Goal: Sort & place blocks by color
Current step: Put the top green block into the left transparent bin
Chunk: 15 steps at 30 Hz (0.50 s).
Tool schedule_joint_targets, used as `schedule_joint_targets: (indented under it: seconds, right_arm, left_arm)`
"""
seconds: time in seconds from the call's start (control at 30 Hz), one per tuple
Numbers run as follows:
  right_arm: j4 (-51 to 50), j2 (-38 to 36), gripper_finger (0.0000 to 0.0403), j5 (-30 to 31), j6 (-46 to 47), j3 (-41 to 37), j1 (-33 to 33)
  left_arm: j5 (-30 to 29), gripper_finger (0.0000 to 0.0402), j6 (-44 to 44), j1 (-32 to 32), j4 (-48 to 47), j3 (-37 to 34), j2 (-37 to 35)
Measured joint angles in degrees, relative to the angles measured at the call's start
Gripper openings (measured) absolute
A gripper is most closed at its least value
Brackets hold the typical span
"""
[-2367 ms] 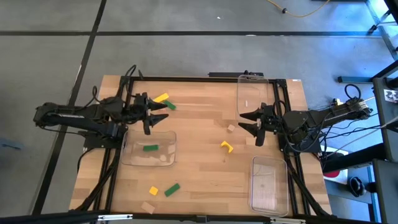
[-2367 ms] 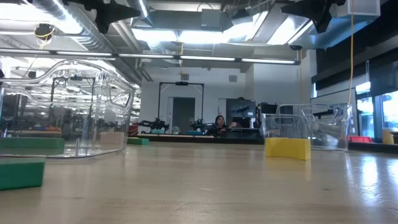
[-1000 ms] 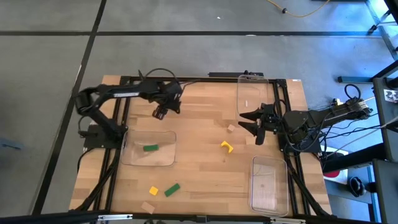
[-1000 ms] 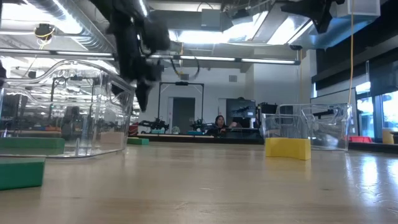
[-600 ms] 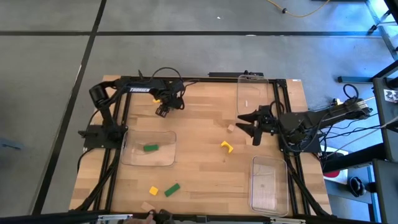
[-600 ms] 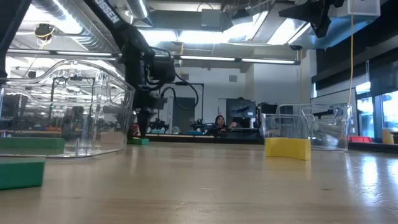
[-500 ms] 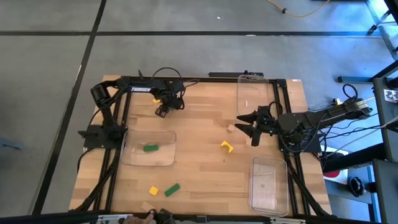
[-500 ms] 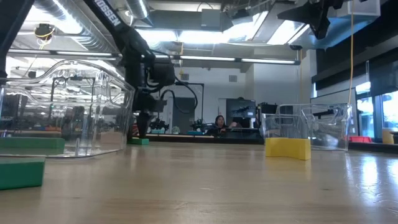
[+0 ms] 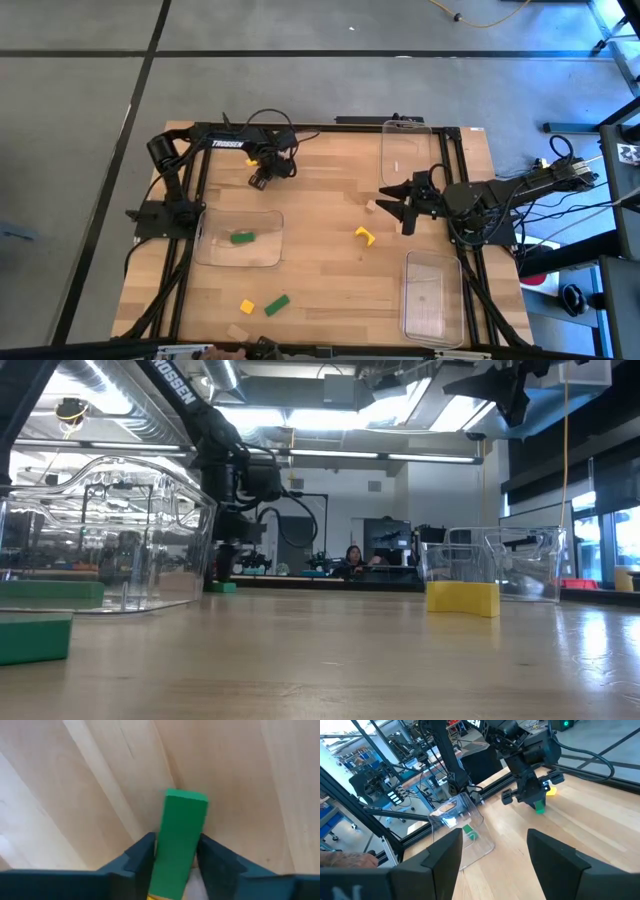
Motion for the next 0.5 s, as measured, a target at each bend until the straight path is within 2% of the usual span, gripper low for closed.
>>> schedule_joint_targets:
  seconds: [0.1,0.3,0.4,0.5]
  right_arm:
    - [0.0,0.0,0.0225,0.0,0.0,0.0,0.0]
    - [0.0,0.0,0.0225,0.0,-0.1,0.0,0.0]
    - [-0.1,0.0,0.0225,-0.1,-0.2,0.0,0.0]
    - [-0.1,0.0,0.0225,-0.1,-0.3,0.0,0.0]
  left_arm:
    - [-0.4,0.0085,-2.6,-0.5,-0.1,-0.1,-0.3]
    - [-2.8,0.0085,-8.4,-2.6,1.6,-0.3,-3.9]
    - [-2.8,0.0085,-17.3,-2.8,1.1,1.7,-8.6]
    - [2.6,0.0085,-29.1,-1.8,1.8,3.1,-14.6]
